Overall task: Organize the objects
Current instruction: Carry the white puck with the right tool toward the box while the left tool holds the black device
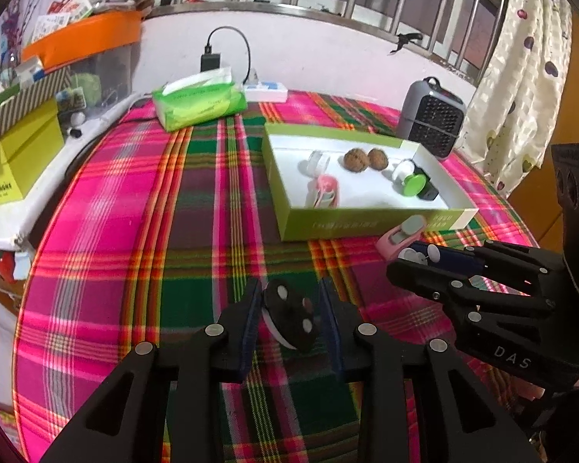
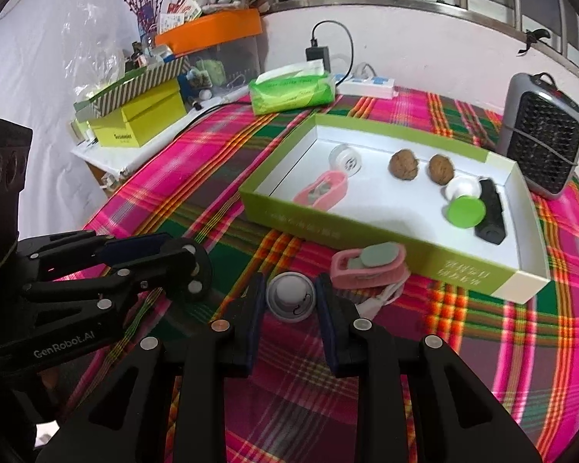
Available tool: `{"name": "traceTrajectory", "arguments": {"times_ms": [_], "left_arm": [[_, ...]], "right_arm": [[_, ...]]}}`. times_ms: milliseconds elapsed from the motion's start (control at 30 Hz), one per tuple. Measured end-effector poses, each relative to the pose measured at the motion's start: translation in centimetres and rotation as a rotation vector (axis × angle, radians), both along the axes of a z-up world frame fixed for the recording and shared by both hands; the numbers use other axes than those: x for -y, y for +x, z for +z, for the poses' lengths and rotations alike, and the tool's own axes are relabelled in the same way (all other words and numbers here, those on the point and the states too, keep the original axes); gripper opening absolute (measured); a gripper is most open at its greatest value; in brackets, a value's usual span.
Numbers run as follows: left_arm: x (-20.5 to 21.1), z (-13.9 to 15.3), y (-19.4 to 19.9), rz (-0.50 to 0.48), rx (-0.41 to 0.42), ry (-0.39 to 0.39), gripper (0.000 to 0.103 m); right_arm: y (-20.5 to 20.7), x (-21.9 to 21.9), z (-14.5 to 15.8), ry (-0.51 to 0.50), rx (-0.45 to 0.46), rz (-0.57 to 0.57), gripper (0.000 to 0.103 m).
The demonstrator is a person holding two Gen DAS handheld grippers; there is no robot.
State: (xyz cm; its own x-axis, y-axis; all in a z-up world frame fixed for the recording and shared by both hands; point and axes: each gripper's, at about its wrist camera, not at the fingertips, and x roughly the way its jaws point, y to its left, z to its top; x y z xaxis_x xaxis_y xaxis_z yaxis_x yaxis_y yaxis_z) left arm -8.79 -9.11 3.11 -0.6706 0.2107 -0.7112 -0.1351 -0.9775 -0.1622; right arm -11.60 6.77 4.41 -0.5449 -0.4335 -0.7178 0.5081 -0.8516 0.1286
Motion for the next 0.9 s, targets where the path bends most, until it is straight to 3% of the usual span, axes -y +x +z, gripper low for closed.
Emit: {"name": "traceTrajectory", "arguments": {"times_ms": [467, 900], "left_arm": [[-0.8, 1.8, -2.2, -0.040, -0.031, 0.022, 0.028], [-1.1, 2.2, -6.1, -0.069, -0.033, 0.051, 0.028]], "right_arm": [[-1.1, -1.9, 2.0, -0.022, -0.042, -0.048, 0.027], [-4.9, -2.8, 2.9, -0.015, -0.055, -0.101, 0.027]]}}
